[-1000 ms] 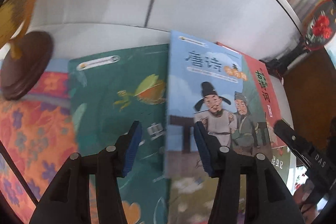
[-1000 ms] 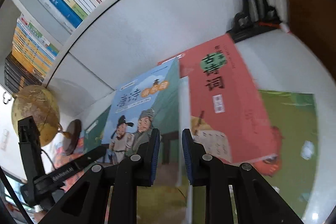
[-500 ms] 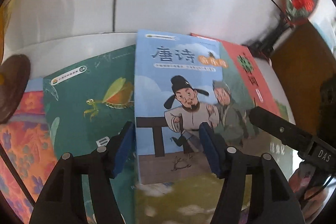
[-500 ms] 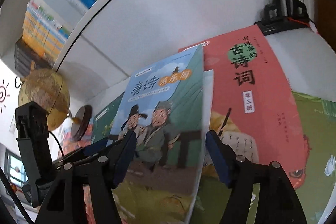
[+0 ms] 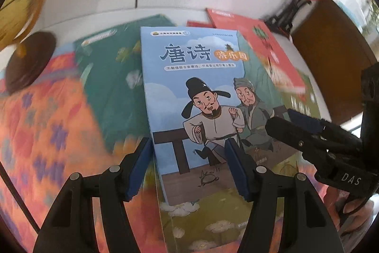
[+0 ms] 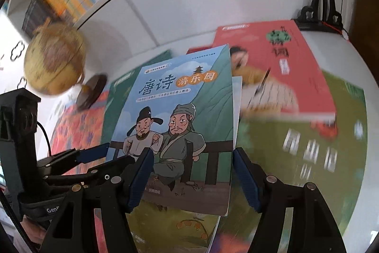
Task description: Organize books
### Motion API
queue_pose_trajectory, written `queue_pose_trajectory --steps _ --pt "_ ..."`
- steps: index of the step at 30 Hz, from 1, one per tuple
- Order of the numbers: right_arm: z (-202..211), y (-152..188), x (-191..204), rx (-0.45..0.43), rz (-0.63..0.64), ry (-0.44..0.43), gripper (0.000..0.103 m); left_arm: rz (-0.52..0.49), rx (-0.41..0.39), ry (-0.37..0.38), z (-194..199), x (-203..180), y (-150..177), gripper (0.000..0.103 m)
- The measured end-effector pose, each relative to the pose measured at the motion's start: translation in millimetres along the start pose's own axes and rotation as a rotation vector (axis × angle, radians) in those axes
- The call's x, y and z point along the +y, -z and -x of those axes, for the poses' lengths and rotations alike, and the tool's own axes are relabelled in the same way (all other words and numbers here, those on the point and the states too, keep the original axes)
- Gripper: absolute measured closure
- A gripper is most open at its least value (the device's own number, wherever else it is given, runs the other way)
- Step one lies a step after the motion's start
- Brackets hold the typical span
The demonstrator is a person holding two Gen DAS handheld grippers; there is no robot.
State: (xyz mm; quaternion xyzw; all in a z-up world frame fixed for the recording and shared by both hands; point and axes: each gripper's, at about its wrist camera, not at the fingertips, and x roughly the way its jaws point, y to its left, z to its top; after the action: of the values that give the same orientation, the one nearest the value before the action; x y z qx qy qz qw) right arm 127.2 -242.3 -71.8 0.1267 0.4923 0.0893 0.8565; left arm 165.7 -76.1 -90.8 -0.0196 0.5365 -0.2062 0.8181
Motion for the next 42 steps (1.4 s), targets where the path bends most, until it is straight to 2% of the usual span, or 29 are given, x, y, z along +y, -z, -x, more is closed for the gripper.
queue_pose_trajectory --steps 3,6,10,12,15,18,21,24,26,28,30,32,34,36,38,40,42 --pt "5.7 29.0 24.2 0.037 0.03 0.008 0.035 -0.005 0.022 -0.036 17.4 5.2 34.8 0.043" --pt "10.1 61.7 47.9 0.088 0.045 -0.016 0.034 0.032 0.079 -0.051 30.5 16.7 71.4 0.043" --pt "16.2 111.2 69.6 0.2 0.059 -0.058 0.034 0.081 0.17 0.0 51.5 33.1 118.9 0.043" --pt "24.1 126.4 70.7 0.224 0.058 -0.098 0.035 0.07 0.194 0.022 58.7 39.0 131.4 0.041" --pt "29.1 132.5 52.6 0.23 -0.001 -0.128 0.037 0.07 0.209 0.062 56.8 50.1 130.4 0.04" --pt "26.0 124.7 27.0 0.243 -0.099 -0.235 0.038 0.128 0.231 0.16 50.9 64.8 117.4 0.029" --pt "25.0 111.2 15.0 0.224 -0.152 -0.243 0.041 0.185 0.246 0.209 46.5 75.2 105.2 0.028" --pt "36.0 96.6 15.4 0.149 -0.137 -0.222 0.043 0.18 0.209 0.216 44.7 78.7 98.9 0.028" --pt "35.8 91.4 16.0 0.137 -0.135 -0.243 0.046 0.182 0.18 0.218 43.2 78.4 95.9 0.03" --pt "29.0 86.0 15.6 0.123 -0.137 -0.223 0.047 0.161 0.159 0.202 38.4 73.9 88.5 0.03" --pt "19.1 79.1 16.7 0.123 -0.141 -0.249 0.051 0.143 0.145 0.18 34.1 71.3 78.6 0.03" --pt "6.9 71.6 20.3 0.137 -0.136 -0.237 0.051 0.141 0.137 0.169 30.8 72.1 70.4 0.03" --pt "2.1 67.5 22.3 0.153 -0.143 -0.236 0.054 0.154 0.139 0.155 27.3 72.4 63.9 0.033" --pt "10.4 71.7 23.3 0.145 -0.147 -0.258 0.054 0.16 0.141 0.118 28.4 71.9 63.9 0.049" --pt "21.1 81.1 23.3 0.142 -0.144 -0.3 0.054 0.155 0.141 0.105 32.5 72.3 68.9 0.057" --pt "21.5 92.9 20.9 0.181 -0.146 -0.327 0.06 0.186 0.142 0.146 36.9 76.5 75.1 0.057" --pt "18.3 98.5 20.1 0.175 -0.132 -0.293 0.065 0.217 0.144 0.172 40.7 77.9 80.1 0.058"
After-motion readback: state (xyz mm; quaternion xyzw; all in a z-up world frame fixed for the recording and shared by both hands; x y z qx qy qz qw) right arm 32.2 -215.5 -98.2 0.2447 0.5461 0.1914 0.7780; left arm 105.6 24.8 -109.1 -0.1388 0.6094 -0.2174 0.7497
